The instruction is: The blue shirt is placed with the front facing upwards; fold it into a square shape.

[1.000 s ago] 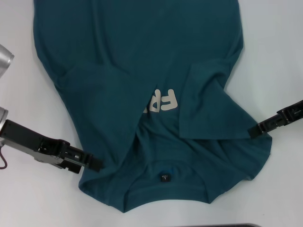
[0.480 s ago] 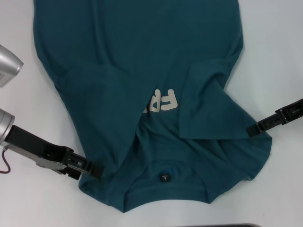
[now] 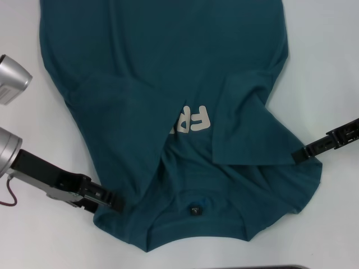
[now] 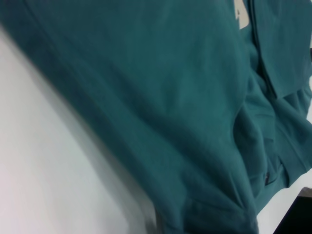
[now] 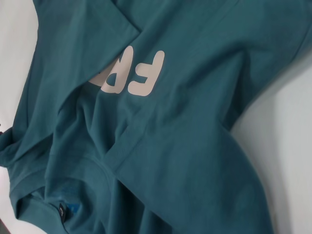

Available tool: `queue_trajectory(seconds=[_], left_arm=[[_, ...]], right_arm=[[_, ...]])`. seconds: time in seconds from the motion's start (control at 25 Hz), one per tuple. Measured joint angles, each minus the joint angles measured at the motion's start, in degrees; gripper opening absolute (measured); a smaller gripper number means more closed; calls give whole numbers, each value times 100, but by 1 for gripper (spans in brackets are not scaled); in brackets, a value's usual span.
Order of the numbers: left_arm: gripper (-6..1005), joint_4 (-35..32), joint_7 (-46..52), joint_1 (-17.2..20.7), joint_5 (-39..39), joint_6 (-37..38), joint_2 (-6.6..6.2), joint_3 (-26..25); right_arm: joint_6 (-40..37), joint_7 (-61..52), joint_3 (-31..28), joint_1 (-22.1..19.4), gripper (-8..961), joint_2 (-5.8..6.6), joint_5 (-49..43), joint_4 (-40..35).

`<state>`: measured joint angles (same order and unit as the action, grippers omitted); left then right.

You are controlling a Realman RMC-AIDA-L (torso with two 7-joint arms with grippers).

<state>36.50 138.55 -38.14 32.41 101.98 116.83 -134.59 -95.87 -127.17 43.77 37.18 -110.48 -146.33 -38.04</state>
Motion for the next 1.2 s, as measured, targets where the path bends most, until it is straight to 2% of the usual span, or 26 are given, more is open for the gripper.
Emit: queue_trajectory(seconds=[0.32, 0.56, 0.76, 0.88, 1.2], left_arm=[[889, -47, 11, -9, -35, -29, -4, 11], [800, -47, 21, -18, -45, -63, -9, 12], [609, -47, 23, -44, -92, -66, 13, 11], [445, -47, 23, -44, -93, -76, 18, 11], [448, -47, 66, -44, -135, -116, 9, 11]], right_arm=[[-3, 4, -1, 3, 861, -6, 0, 0], [8, 23, 1, 12, 861, -21, 0, 0], [17, 71, 1, 5, 861, -41, -1, -1], [57, 85, 0, -1, 861, -51, -1, -1], [86, 139, -1, -9, 861, -72, -4, 10]])
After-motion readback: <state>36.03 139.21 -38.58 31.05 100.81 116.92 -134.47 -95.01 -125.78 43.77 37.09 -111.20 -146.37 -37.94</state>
